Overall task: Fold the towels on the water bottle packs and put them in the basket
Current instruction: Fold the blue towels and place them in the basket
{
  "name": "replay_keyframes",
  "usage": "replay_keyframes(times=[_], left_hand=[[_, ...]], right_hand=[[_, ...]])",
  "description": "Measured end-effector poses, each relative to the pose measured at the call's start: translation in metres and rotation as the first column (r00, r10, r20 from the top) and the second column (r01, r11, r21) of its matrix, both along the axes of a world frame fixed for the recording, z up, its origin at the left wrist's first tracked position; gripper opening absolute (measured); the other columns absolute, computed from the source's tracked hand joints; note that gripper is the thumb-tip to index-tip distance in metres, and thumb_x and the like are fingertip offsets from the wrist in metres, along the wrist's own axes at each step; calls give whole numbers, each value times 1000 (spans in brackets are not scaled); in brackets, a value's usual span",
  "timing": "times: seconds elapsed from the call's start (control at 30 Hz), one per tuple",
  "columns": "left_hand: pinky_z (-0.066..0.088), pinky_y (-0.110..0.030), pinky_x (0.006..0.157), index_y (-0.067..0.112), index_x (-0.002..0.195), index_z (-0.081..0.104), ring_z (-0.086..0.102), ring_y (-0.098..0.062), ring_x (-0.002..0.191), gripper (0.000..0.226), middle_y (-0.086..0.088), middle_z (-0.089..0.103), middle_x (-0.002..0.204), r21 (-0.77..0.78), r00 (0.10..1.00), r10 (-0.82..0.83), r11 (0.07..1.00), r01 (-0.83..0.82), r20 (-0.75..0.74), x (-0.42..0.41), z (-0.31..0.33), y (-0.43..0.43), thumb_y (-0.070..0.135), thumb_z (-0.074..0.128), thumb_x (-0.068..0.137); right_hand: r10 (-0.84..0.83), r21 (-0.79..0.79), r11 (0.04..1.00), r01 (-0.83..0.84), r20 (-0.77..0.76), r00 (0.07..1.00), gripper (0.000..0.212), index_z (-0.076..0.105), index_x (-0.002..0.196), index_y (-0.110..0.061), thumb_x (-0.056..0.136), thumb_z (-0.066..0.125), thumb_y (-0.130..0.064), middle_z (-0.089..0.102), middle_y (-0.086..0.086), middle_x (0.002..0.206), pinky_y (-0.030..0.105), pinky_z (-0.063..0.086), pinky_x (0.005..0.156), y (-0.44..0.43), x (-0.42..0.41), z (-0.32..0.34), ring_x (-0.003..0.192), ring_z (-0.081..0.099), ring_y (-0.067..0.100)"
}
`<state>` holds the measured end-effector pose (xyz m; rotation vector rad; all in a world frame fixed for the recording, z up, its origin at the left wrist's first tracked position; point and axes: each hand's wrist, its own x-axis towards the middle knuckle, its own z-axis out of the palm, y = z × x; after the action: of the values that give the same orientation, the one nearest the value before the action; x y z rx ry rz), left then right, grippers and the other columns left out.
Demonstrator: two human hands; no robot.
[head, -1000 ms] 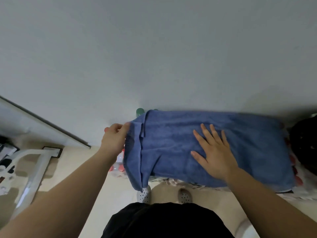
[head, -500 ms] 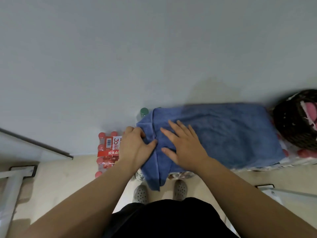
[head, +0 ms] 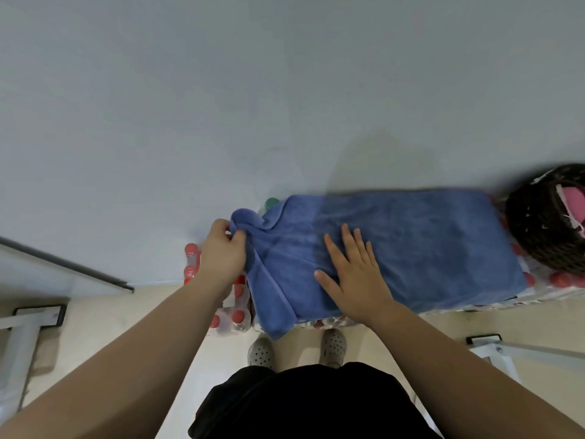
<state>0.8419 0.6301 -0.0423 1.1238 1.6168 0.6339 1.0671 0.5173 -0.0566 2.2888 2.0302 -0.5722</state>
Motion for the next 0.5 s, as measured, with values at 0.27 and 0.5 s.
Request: replay_keyframes(times=[0.27, 0.5], left_hand=[[51, -26, 65, 28, 116, 57, 65, -12, 79, 27, 5, 70, 93, 172, 951, -289, 948, 268, 113, 9, 9, -25, 13, 55, 94], [51, -21, 68, 26, 113, 62, 64, -10, 81, 27, 6, 69, 91, 351, 918, -390, 872, 342, 74, 14, 18, -40, 8, 52, 97]], right_hand=[[63, 120, 993, -1, -518, 853, 49, 44, 146, -29, 100, 46, -44, 64, -7, 87, 30, 48, 79, 47, -60, 50, 85, 59, 13], [-319, -156, 927, 340, -806, 499, 45, 44, 148, -25, 104, 49, -31, 56, -10, 132, 17, 39, 104, 60, -78, 67, 124, 50, 4]])
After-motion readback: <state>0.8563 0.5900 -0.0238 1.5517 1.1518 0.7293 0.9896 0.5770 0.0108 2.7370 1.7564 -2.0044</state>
